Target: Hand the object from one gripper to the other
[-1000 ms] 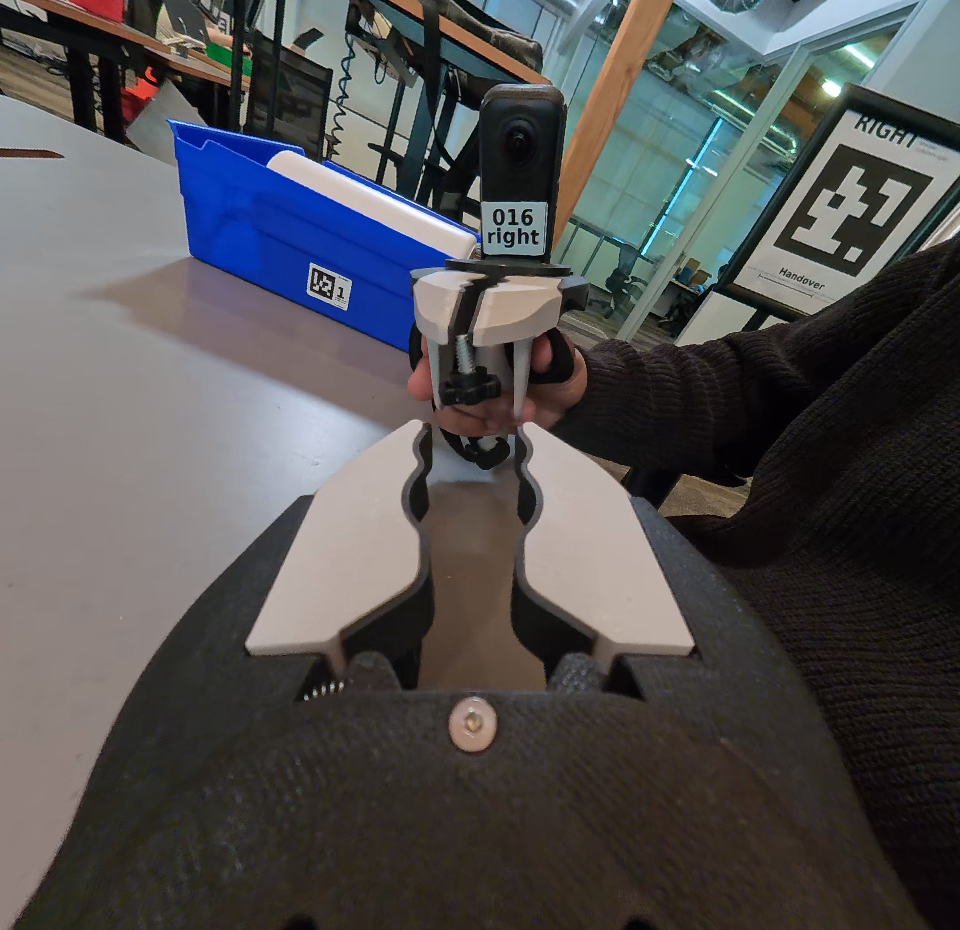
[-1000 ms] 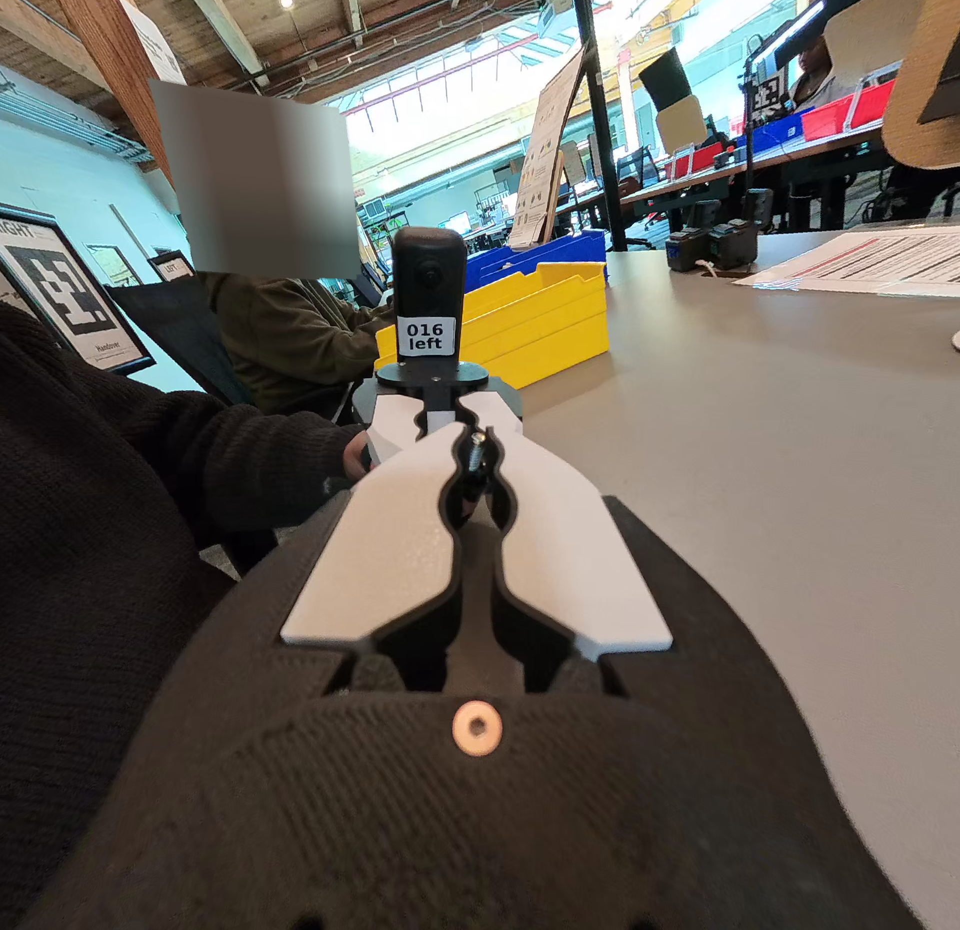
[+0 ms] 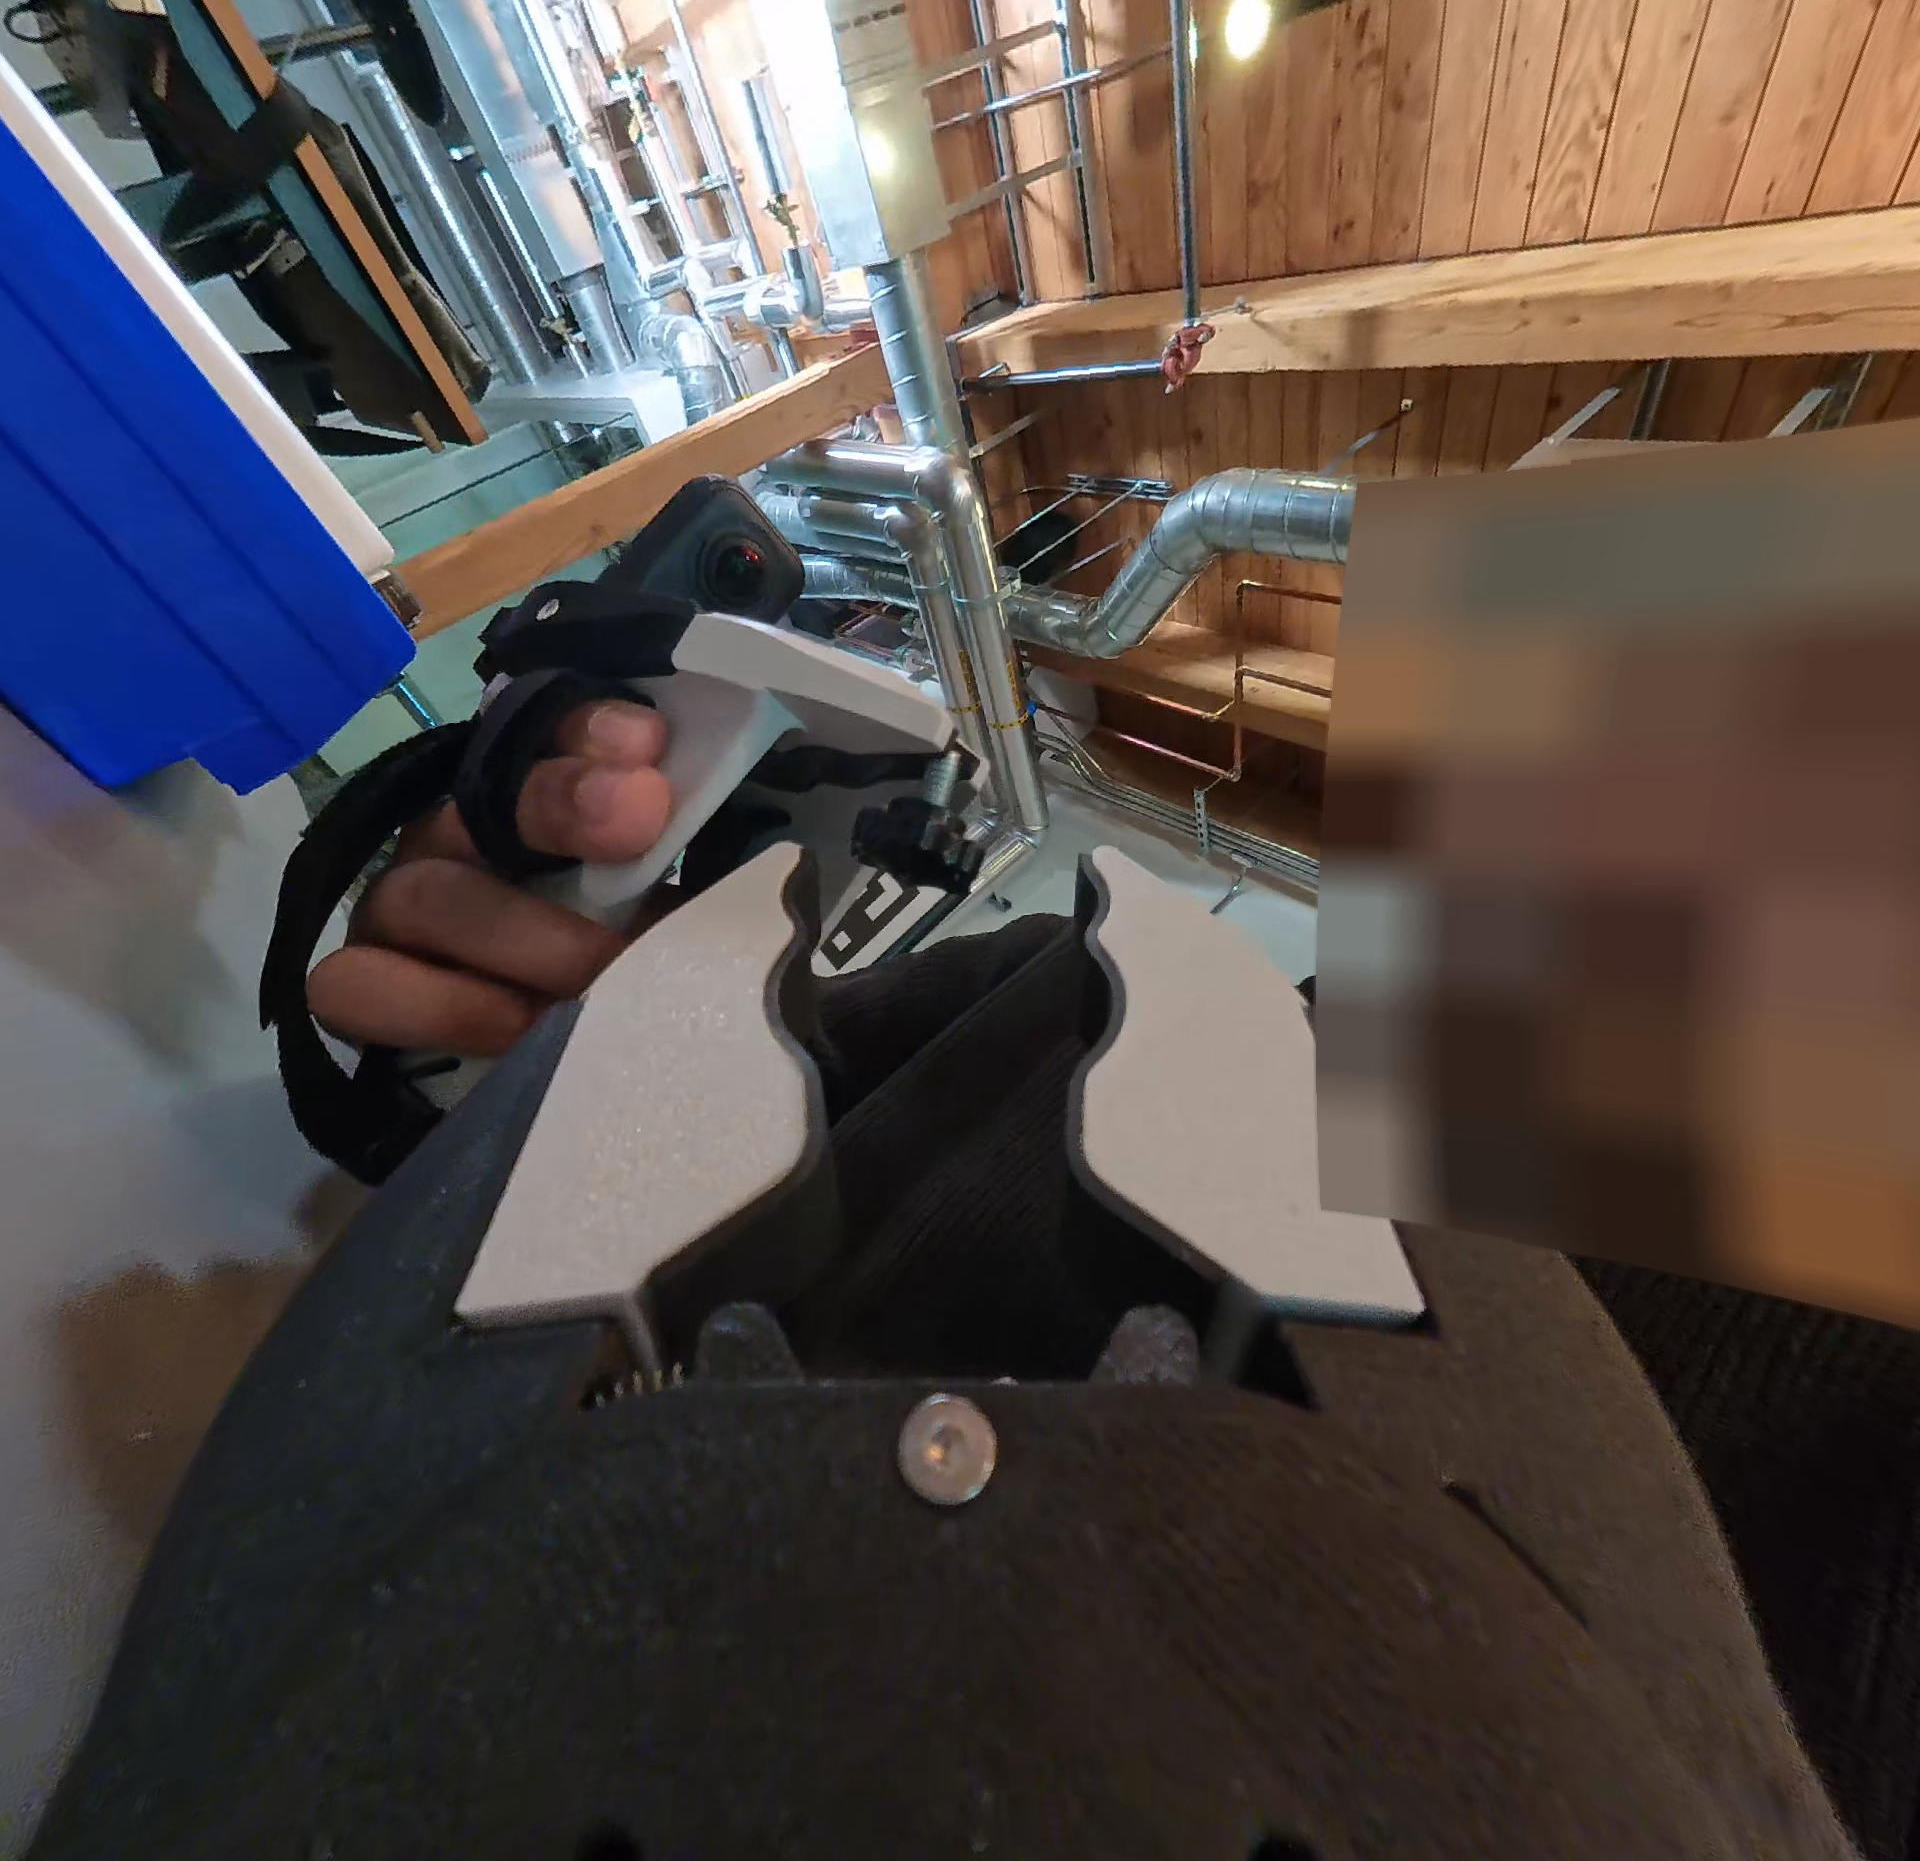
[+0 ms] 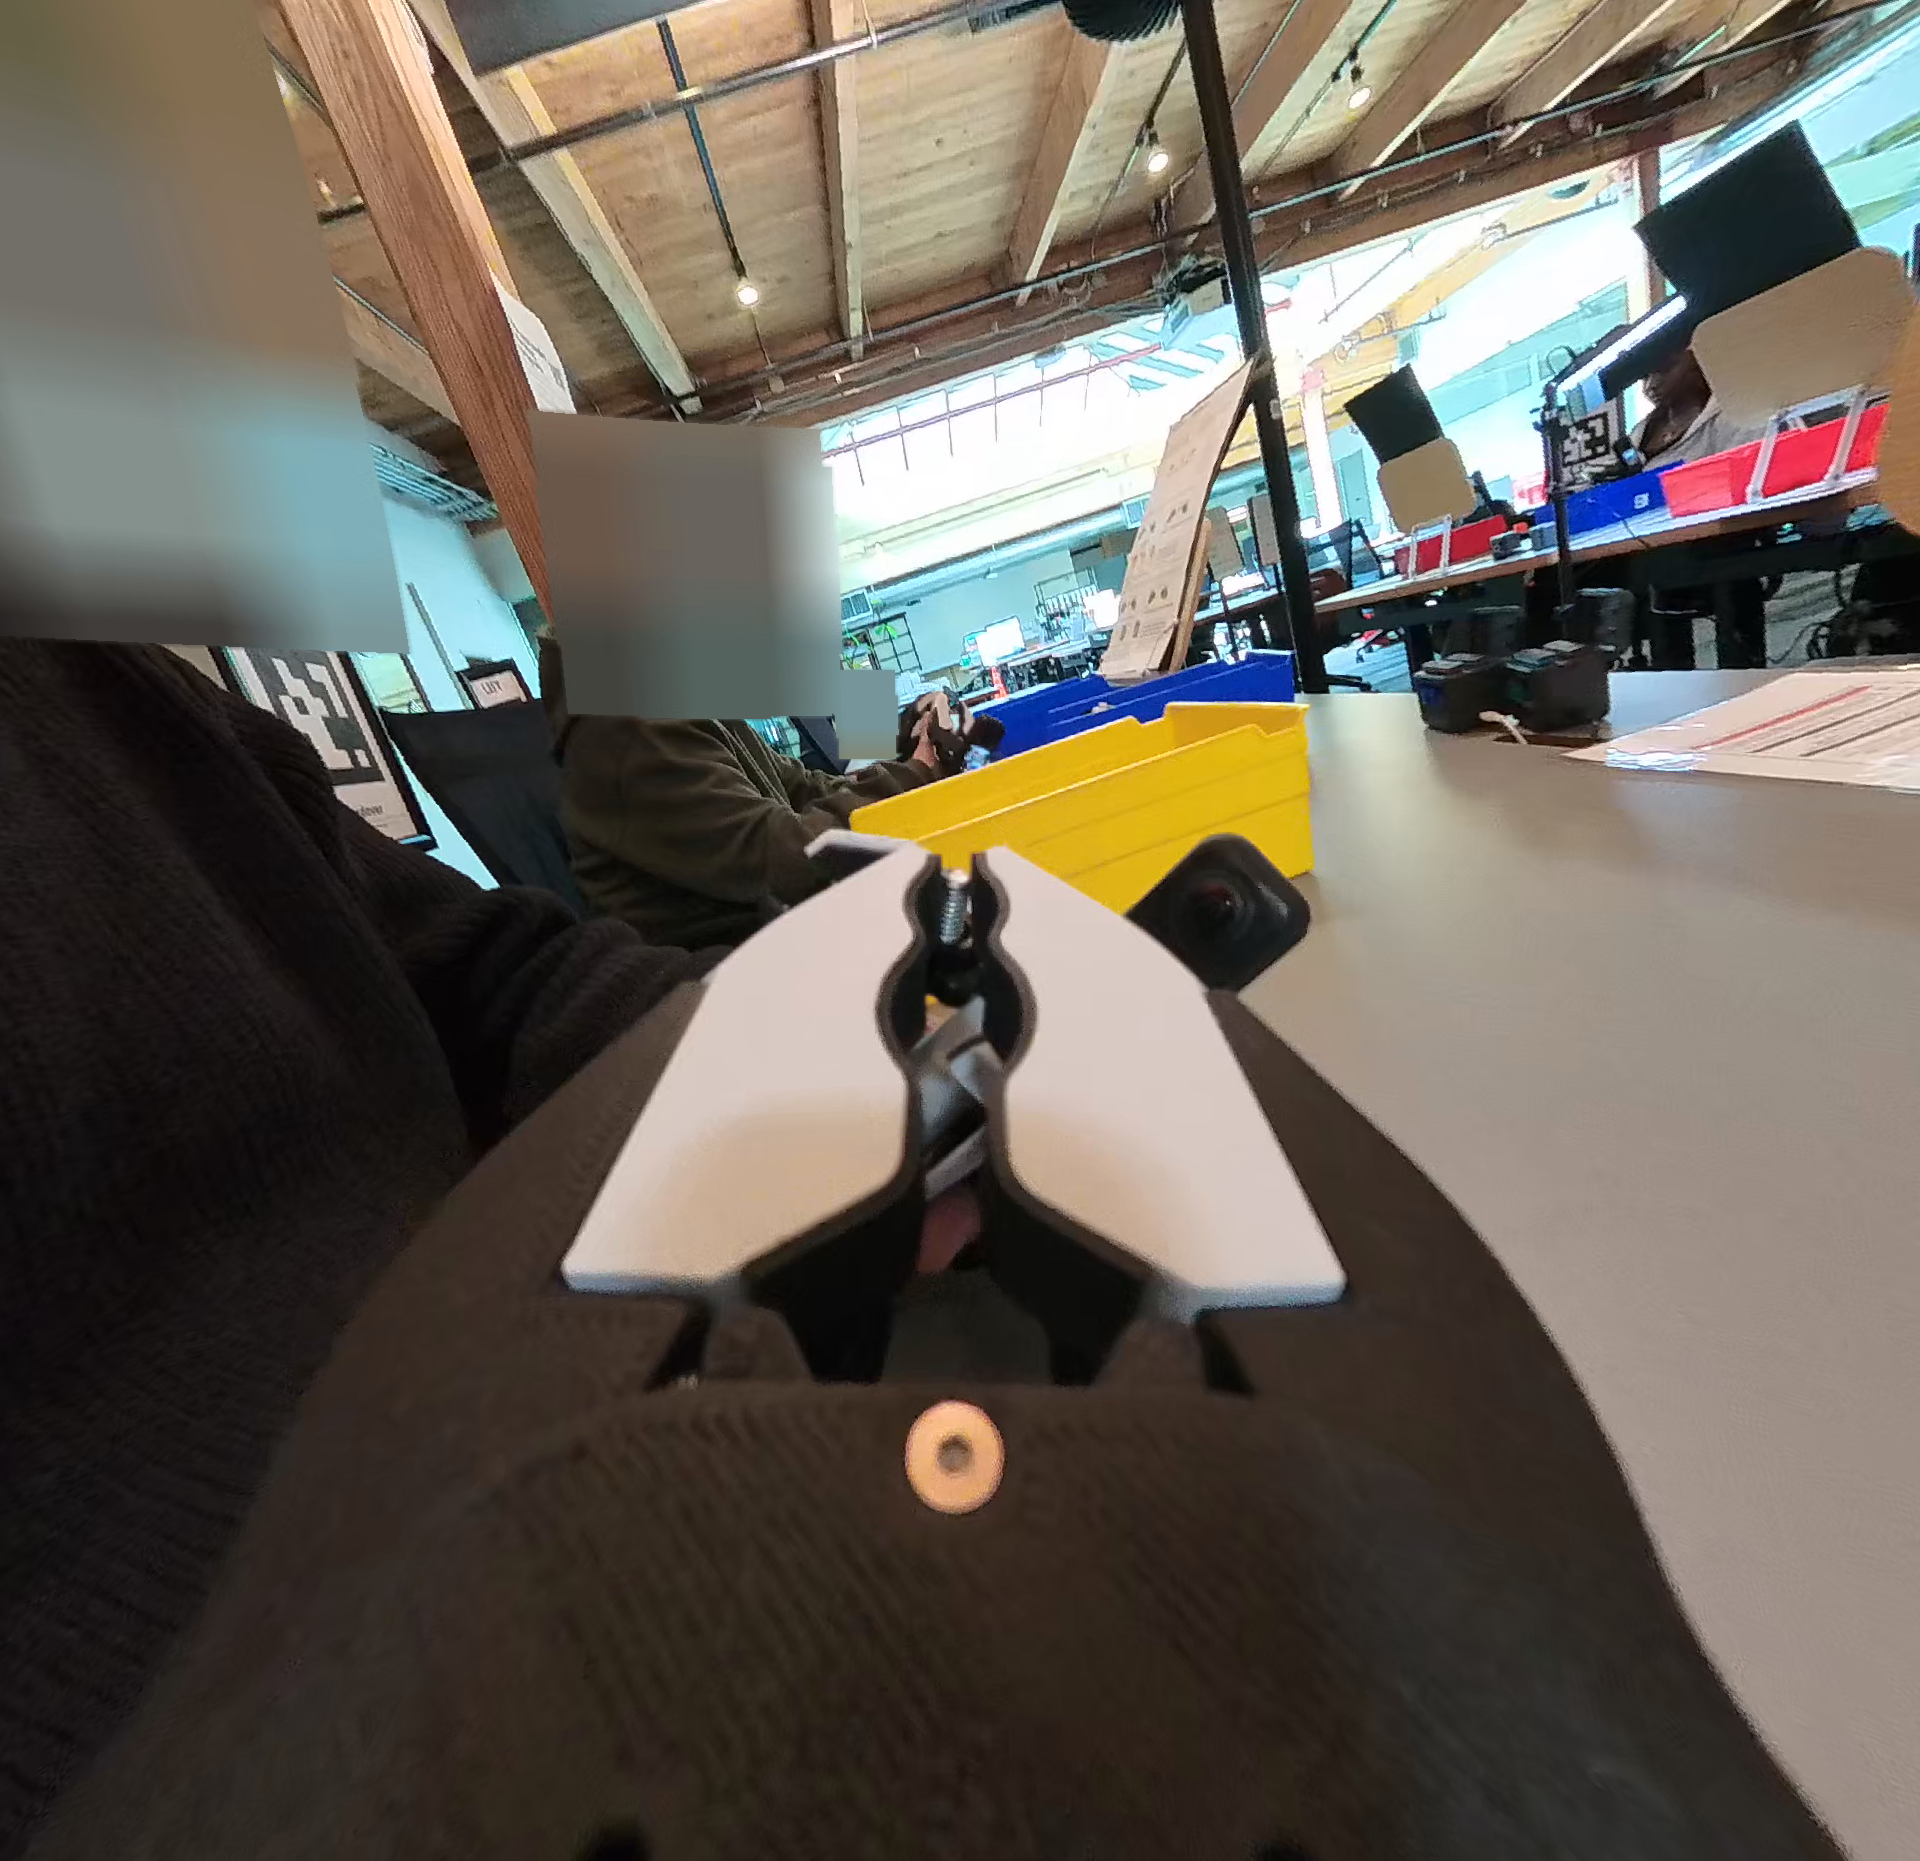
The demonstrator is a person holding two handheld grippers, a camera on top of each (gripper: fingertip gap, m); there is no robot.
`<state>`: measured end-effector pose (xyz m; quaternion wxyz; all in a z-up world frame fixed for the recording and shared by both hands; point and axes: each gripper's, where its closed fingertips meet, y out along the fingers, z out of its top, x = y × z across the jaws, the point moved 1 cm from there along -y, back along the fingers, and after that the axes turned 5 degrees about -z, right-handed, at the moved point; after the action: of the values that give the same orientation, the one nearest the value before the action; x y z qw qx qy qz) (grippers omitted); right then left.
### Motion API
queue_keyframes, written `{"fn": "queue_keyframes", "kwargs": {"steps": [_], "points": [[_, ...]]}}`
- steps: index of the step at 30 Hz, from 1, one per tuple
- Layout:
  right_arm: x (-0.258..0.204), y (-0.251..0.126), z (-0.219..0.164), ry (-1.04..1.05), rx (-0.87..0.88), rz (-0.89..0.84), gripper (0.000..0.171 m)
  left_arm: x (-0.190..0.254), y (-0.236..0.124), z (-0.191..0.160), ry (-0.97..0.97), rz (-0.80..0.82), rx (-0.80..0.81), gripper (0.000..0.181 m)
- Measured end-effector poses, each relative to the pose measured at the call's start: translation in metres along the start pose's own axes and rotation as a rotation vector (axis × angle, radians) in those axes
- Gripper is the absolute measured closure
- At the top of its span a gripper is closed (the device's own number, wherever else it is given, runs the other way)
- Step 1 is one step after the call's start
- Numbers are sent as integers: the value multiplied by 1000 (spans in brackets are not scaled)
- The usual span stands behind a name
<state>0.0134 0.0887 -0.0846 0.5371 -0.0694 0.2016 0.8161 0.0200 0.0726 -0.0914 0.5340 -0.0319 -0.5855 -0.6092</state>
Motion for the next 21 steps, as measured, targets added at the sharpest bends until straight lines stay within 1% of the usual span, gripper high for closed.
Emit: {"fn": "queue_keyframes", "kwargs": {"steps": [1, 13, 15, 18, 21], "points": [[0, 0, -1, -3, -5, -2, 166, 1, 0, 0, 12, 0, -4, 135], [7, -4, 1, -18, -16, -29, 166, 2, -5, 6, 69, 24, 2, 143], [6, -4, 0, -27, -26, -30, 166, 1, -6, 7, 74, 36, 4, 146], [4, -2, -1, -36, -40, -24, 166, -2, -8, 6, 90, 68, -16, 158], [5, -2, -1, -34, -44, -28, 166, -3, -9, 7, 89, 75, -13, 159]]}}
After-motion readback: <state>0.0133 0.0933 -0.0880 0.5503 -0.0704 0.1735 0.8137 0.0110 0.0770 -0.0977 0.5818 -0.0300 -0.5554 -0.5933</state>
